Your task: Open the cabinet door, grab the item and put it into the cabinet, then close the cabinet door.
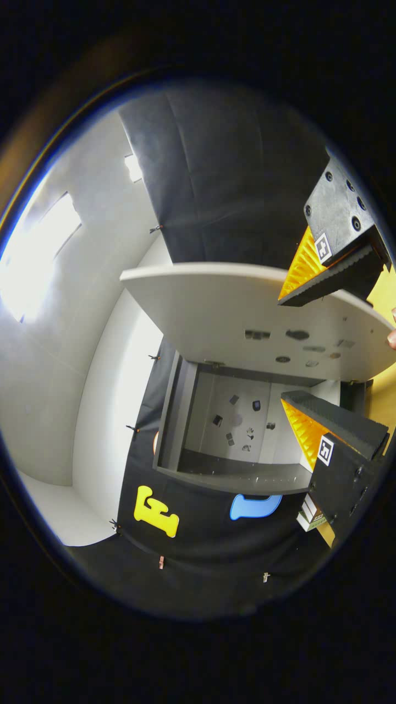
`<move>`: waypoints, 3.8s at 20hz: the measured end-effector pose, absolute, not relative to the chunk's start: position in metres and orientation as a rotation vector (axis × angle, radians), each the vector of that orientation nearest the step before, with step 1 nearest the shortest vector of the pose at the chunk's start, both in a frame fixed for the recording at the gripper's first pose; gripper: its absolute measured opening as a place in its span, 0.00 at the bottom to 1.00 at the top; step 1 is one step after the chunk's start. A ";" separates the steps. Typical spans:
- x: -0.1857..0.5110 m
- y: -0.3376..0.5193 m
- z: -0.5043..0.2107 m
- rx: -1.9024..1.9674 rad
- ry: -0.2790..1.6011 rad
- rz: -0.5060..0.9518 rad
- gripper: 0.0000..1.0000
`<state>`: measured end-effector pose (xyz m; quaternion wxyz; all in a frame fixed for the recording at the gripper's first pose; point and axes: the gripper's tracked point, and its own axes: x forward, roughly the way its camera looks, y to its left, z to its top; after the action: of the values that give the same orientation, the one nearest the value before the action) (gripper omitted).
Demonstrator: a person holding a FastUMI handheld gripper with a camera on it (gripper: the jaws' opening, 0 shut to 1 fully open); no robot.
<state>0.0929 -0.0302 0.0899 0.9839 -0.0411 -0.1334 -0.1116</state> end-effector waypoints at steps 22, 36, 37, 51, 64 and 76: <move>0.116 -0.176 -0.065 0.153 0.064 -0.353 0.98; 0.106 -0.147 -0.064 0.168 0.039 -0.366 0.98; 0.105 -0.145 -0.064 0.172 0.033 -0.369 0.98; 0.111 -0.031 -0.062 0.250 0.049 -0.202 0.98; 0.169 0.130 -0.082 0.214 0.149 0.097 0.98; 0.171 0.144 -0.065 0.083 0.057 0.071 0.98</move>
<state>0.1708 0.1443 -0.0652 0.9981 0.0414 0.0283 0.0353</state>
